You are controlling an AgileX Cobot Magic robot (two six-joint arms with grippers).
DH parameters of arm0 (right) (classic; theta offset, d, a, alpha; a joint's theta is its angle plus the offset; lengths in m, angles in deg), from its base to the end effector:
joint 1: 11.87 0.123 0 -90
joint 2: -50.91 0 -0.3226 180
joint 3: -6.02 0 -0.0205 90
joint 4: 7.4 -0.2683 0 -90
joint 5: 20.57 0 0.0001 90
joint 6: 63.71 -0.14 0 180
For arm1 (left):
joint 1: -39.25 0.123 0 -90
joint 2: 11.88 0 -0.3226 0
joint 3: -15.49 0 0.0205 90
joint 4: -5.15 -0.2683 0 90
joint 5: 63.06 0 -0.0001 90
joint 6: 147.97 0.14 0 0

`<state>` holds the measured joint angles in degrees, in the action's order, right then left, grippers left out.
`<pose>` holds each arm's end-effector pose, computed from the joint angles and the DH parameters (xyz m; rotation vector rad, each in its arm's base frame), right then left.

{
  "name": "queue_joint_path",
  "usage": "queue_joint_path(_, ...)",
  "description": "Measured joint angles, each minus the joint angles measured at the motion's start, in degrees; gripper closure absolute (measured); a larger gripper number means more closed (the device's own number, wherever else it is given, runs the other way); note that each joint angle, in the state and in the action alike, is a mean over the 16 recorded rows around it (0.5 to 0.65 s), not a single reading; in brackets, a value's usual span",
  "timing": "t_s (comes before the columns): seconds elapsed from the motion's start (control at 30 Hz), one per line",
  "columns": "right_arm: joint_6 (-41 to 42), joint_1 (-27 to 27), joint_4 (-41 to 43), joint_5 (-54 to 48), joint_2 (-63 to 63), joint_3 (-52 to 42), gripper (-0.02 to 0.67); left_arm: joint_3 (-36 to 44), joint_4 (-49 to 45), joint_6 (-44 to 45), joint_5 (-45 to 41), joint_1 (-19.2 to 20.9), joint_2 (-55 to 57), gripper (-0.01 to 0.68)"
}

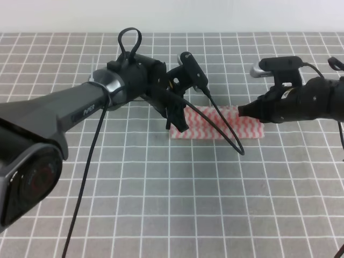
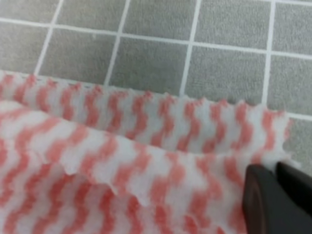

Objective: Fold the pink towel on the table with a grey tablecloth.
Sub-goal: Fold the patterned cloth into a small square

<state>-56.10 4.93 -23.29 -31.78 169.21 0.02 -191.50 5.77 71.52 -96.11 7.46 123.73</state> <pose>0.4619 0.1473 0.1737 -0.2083 2.3640 0.2722 0.4909 -0.3052 0.1726 1.4340 2.0150 0.0465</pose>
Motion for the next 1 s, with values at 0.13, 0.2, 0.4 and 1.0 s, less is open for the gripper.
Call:
queue_joint_path(0.13, 0.0, 0.0, 0.0, 0.2, 0.8, 0.7, 0.626, 0.0, 0.1, 0.1, 0.1, 0.0, -0.1, 0.673)
queue_joint_path(0.2, 0.0, 0.0, 0.0, 0.3, 1.0, 1.1, 0.603, 0.0, 0.1, 0.1, 0.2, 0.0, -0.1, 0.673)
queue_joint_path(0.4, 0.0, -0.1, 0.0, 0.7, 1.4, 2.1, 0.509, 0.0, 0.2, 0.1, 0.6, 0.0, -0.2, 0.673)
queue_joint_path(1.0, 0.0, -3.5, -1.4, -3.4, 1.6, 5.4, 0.387, 0.0, 0.0, -1.1, 4.0, 2.2, 0.3, 0.451)
